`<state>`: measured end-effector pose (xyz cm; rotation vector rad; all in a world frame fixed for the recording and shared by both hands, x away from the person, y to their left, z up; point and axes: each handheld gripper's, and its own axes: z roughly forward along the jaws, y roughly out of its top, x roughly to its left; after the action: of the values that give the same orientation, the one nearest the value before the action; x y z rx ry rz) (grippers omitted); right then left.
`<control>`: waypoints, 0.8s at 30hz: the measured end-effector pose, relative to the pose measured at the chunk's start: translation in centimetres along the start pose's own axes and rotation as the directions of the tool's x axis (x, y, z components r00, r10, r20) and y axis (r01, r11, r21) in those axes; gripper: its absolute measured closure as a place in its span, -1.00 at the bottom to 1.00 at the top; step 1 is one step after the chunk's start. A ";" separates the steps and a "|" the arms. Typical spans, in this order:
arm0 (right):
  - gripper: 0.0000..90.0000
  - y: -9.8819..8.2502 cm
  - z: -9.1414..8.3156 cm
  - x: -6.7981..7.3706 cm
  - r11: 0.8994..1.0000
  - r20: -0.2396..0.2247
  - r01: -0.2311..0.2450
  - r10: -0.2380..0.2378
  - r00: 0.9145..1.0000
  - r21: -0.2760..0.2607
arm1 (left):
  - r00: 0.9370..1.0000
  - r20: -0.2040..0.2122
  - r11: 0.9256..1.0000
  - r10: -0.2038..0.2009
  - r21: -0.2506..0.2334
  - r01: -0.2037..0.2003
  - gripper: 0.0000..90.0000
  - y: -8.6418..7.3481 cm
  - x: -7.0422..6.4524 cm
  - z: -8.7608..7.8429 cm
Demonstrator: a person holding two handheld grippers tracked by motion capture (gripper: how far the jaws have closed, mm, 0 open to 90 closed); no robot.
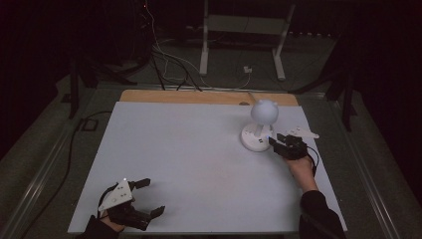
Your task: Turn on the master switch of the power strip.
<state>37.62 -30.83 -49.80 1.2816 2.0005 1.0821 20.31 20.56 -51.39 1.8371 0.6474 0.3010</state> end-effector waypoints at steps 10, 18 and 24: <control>-0.97 -0.2 -0.1 0.0 0.997 -0.057 -0.036 0.039 0.998 0.065 | 1.000 0.001 1.000 -0.001 0.000 0.001 -0.99 0.0 0.0 0.0; -1.00 0.0 -0.4 0.7 0.996 -0.088 -0.020 0.028 0.996 0.085 | 1.000 0.002 1.000 0.001 -0.002 -0.001 -0.99 0.0 0.0 0.0; -1.00 0.3 -0.7 1.4 0.995 -0.101 -0.019 0.029 0.994 0.096 | 1.000 0.000 1.000 0.001 -0.001 -0.001 -0.99 0.0 0.0 0.0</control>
<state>36.65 -29.75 -49.21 1.3258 2.1408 1.0954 20.29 20.52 -51.38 1.8361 0.6463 0.3017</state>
